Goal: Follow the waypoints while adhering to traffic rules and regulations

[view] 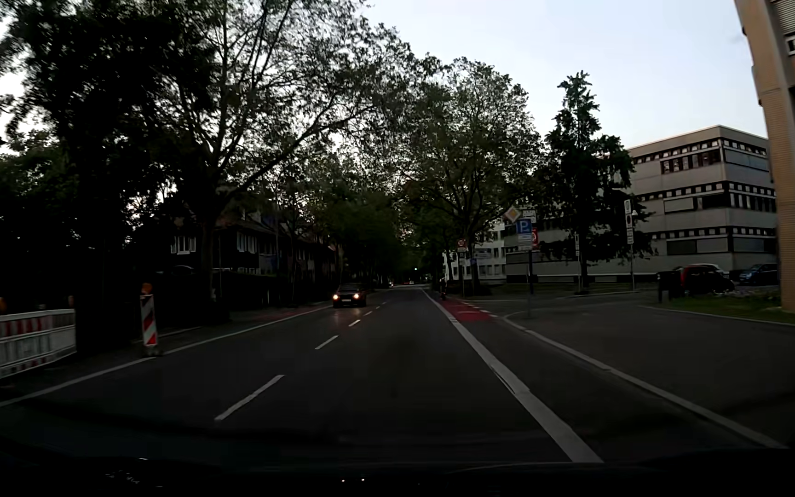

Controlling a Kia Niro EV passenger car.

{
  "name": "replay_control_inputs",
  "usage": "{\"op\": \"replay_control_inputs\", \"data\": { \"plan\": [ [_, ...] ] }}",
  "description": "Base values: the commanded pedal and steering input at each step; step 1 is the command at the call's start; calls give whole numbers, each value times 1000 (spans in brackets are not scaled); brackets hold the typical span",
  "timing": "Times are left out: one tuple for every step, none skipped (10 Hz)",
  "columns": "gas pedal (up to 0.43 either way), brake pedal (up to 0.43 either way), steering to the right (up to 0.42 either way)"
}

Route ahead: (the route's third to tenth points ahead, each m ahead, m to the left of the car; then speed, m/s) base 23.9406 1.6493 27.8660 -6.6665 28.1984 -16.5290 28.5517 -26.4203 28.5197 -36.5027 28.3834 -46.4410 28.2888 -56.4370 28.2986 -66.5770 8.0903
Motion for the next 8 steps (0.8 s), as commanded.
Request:
{"op": "replay_control_inputs", "data": {
  "plan": [
    [0, 177, -6],
    [0, 189, -6],
    [0, 195, -6],
    [0, 201, -6],
    [0, 207, -6],
    [0, 207, -6],
    [0, 213, -6],
    [0, 213, -6]
  ]
}}
